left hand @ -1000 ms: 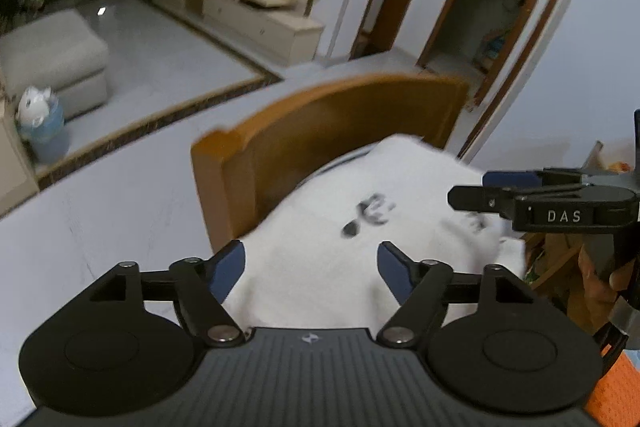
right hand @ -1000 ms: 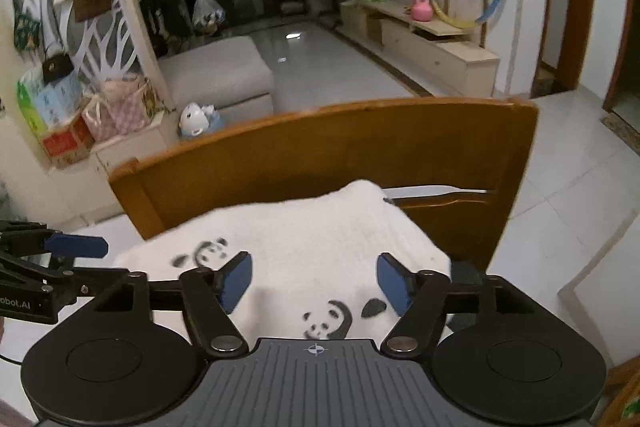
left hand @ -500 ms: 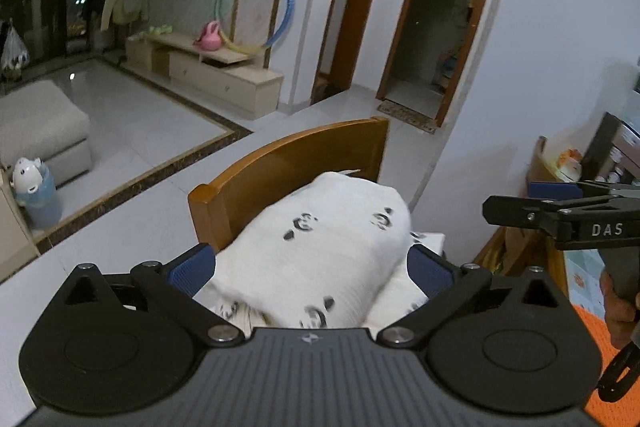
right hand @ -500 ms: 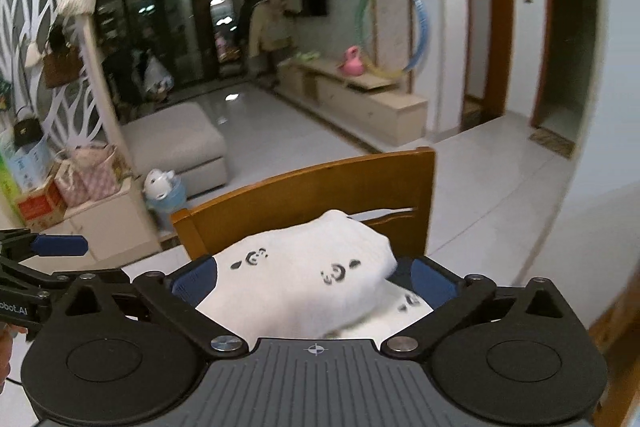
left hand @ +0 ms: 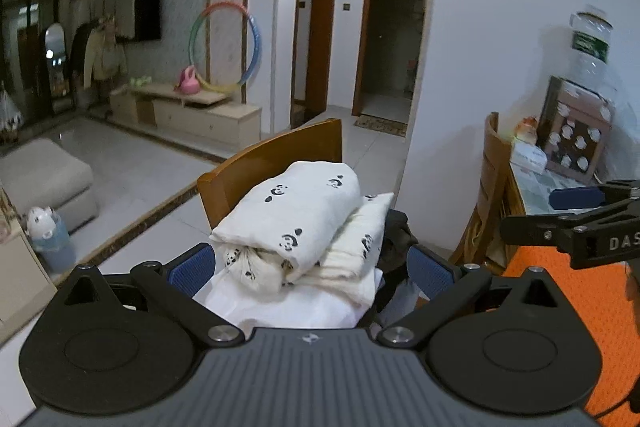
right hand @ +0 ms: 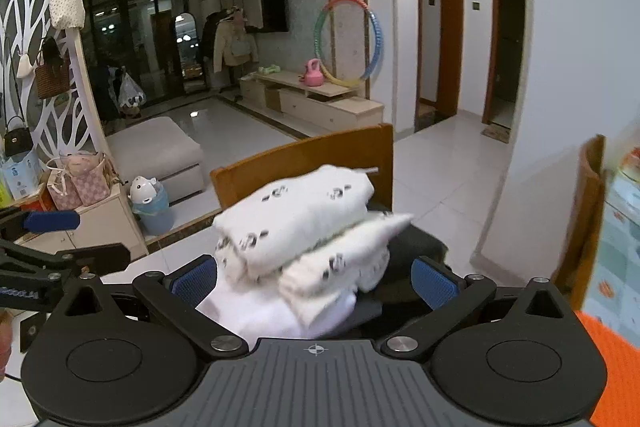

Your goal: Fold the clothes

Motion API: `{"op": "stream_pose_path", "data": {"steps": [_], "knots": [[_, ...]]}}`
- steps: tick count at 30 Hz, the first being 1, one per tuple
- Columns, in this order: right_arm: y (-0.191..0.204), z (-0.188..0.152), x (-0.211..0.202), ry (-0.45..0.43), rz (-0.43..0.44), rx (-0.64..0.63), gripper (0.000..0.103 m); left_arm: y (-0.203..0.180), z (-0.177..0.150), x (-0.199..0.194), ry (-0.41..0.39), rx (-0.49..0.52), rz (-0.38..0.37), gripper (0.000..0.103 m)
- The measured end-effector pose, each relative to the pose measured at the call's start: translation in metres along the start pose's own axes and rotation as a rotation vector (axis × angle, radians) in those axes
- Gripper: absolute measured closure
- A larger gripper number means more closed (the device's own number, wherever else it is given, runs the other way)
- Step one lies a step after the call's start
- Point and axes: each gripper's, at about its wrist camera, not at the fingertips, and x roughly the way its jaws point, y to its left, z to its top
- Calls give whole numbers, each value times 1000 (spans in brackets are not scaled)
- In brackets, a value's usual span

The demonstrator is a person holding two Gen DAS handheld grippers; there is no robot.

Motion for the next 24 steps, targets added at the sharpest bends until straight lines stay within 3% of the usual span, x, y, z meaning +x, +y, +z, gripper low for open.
{"op": "stream_pose_path", "data": {"steps": [9,15,24], "knots": [[4,-47,-73,9,-69,39,0,-32,-42,-40,3,-9,-127,0],[-5,-81,-119,10,-128,53,0,-63,-62,-48,38,-37,-169,0],[-49,-124,-183,13,-182,92,0,-148,-81,-55,53,32,-201,0]]}}
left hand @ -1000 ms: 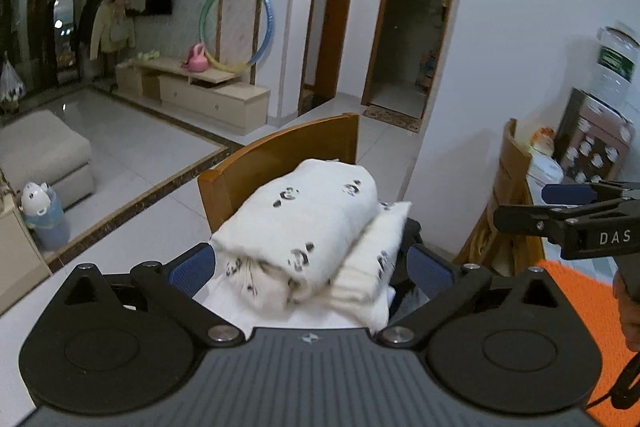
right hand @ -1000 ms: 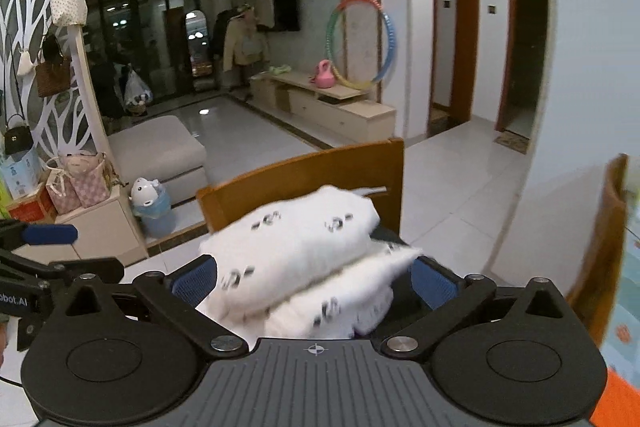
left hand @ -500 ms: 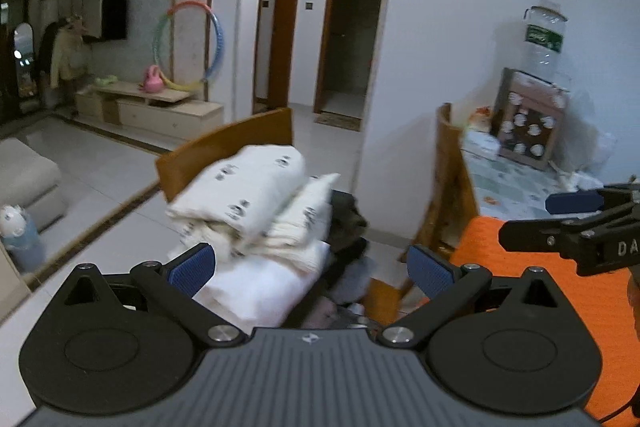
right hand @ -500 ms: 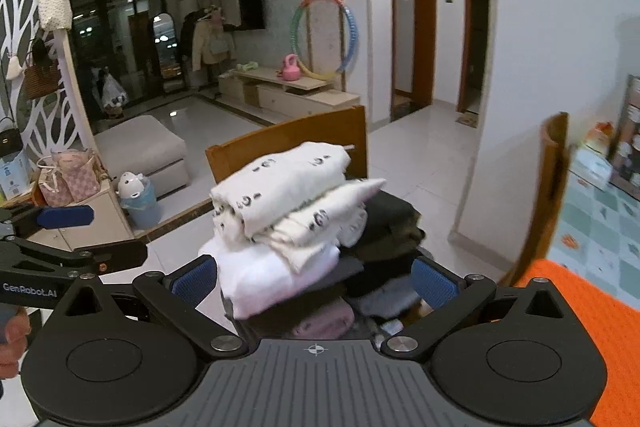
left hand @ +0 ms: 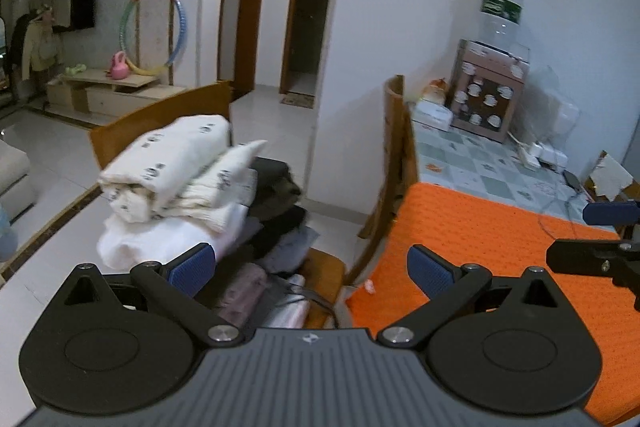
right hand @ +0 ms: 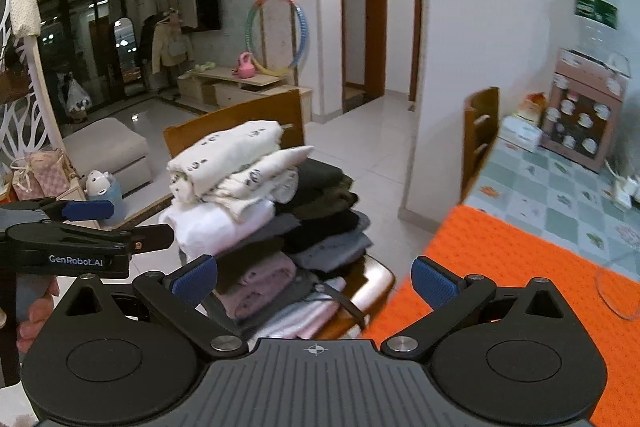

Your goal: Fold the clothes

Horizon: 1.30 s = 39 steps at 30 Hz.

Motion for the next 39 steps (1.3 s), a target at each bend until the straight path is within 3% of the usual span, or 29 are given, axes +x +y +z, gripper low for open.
{"op": "stream_pose_path", "data": {"steps": [5,15,19,34,39], "knots": [[-44,-19,-23,-15,29,-21,0,-71,-13,1,6,83,56,0],[-150,-59,-67,-12,124,-108,0,-219,-39,-2,27,-4,125,0],[-192,-77,-91,-2,120,-110,0,-273,-51,-4,39,-19,133,0],[-310,-146,-163,23,-80,25,0,-423,-76,6,94,91,-29,0],[-336,-161,-178,33,-152,106,0,-458,-79,8,65,186,-62,0]]}}
